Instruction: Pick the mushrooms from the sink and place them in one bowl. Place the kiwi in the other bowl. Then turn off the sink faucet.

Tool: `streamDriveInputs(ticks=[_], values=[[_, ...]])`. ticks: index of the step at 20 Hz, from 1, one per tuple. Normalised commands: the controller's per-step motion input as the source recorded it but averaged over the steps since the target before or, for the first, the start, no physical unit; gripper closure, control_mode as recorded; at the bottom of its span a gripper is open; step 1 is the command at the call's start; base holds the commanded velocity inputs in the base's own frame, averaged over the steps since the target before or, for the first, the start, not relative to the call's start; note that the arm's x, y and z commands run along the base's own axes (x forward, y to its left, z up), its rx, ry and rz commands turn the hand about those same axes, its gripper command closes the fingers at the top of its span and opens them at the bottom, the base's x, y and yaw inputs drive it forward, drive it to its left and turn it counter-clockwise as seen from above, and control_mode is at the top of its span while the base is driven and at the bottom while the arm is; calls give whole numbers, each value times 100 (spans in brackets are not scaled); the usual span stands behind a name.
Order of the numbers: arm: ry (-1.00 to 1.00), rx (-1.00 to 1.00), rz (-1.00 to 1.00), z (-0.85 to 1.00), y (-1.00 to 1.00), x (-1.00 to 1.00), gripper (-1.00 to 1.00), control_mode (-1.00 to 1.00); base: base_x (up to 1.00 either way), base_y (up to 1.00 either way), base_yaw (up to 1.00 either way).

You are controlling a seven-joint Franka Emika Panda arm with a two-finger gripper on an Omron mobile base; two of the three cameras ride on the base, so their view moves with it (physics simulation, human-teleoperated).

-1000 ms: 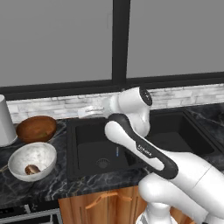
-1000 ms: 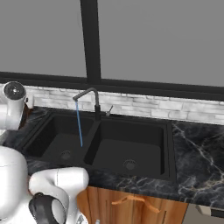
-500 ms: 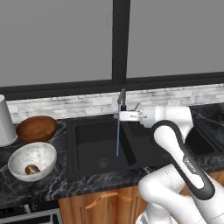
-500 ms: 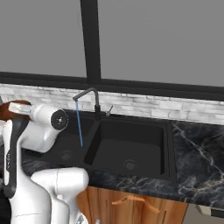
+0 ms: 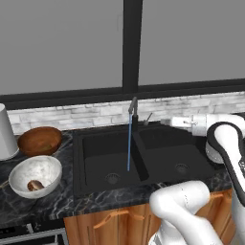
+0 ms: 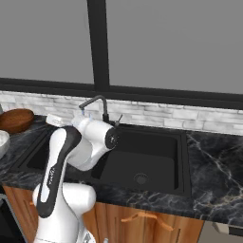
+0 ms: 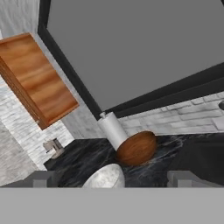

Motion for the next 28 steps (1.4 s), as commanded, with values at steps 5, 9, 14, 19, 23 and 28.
streamDriveInputs(ticks=[5, 9, 14, 19, 23, 28], values=[[-1, 4, 0, -7, -90, 2, -100, -100, 0, 0, 0], [-1, 3, 2, -14, -77, 24, -100, -100, 0, 0, 0], [-13, -1, 11, -14, -48, 36, -100, -100, 0, 0, 0], [-23, -7, 15, -12, -24, 28, -100, -100, 0, 0, 0], [-24, -8, 18, -15, -6, 40, -100, -100, 0, 0, 0], [-28, -10, 13, -19, 0, 47, -100, -100, 0, 0, 0]])
